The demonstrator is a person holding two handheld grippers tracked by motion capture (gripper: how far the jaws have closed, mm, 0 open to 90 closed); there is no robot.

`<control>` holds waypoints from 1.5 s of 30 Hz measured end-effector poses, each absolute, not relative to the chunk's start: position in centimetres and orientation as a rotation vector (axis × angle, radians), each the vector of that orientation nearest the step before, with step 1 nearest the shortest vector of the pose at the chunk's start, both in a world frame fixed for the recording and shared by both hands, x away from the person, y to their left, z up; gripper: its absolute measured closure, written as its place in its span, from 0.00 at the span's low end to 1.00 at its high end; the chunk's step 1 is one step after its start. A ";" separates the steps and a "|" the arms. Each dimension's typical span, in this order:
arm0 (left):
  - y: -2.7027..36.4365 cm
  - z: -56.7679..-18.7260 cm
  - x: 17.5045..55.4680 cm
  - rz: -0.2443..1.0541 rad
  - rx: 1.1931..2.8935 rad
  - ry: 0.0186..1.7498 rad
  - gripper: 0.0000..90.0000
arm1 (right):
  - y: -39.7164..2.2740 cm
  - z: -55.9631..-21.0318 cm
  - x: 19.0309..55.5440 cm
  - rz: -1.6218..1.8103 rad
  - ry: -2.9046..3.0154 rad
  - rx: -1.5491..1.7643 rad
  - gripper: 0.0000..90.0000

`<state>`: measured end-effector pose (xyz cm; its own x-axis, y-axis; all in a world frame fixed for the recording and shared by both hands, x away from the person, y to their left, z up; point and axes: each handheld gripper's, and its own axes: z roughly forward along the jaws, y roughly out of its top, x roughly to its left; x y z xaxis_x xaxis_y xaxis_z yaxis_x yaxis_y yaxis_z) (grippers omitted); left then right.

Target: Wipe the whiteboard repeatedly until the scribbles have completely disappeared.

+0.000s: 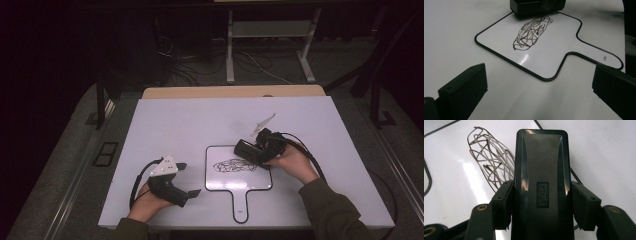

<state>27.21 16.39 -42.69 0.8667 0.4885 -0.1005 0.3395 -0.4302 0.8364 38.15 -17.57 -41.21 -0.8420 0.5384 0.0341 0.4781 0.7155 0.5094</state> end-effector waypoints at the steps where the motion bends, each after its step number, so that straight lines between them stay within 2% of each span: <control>1: 16.4 -42.7 27.2 0.192 2.061 0.599 0.00 | -17.6 -41.3 38.2 0.780 2.802 0.831 0.43; 25: 16.2 -42.7 27.1 0.187 2.073 0.592 0.00 | -17.2 -42.1 37.7 0.740 2.810 0.782 0.43; 45: 16.3 -42.7 27.1 0.188 2.073 0.597 0.00 | -16.8 -42.0 35.6 0.703 2.845 0.676 0.43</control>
